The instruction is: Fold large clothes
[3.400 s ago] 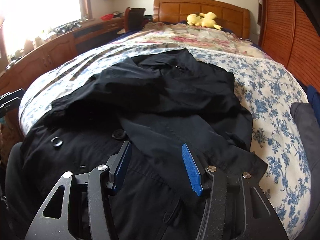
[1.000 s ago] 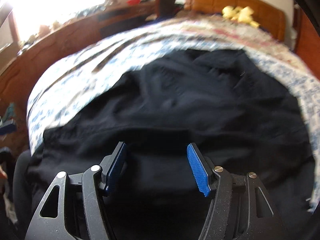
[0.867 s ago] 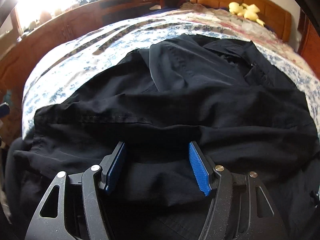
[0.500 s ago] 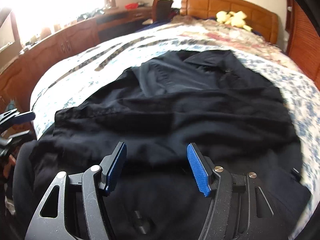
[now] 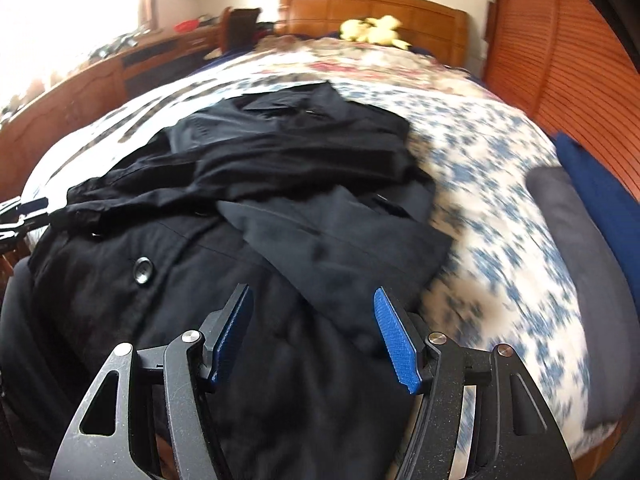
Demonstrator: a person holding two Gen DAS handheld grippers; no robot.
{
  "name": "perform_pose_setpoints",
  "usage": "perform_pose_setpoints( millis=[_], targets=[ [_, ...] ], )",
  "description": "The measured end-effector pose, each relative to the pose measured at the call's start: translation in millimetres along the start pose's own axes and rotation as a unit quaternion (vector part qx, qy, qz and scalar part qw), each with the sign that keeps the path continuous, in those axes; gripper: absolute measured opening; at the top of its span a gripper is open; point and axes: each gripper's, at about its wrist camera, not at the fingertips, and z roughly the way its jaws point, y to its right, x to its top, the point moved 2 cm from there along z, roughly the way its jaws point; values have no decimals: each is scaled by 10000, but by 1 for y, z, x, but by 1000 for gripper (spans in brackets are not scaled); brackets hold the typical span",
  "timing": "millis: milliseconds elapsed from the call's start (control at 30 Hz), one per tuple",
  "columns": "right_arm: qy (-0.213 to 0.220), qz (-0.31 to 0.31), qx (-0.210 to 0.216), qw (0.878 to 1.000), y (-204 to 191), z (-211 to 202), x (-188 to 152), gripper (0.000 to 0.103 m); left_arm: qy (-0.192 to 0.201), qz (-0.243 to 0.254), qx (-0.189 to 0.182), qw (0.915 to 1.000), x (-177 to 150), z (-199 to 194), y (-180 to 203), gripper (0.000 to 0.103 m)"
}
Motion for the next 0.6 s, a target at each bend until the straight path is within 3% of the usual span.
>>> perform_pose_setpoints(
  millis=[600],
  targets=[
    [-462,442,-205,9977,31,-4,-48,65,-222,-174,214,9994,-14,0,-26,55]
  ],
)
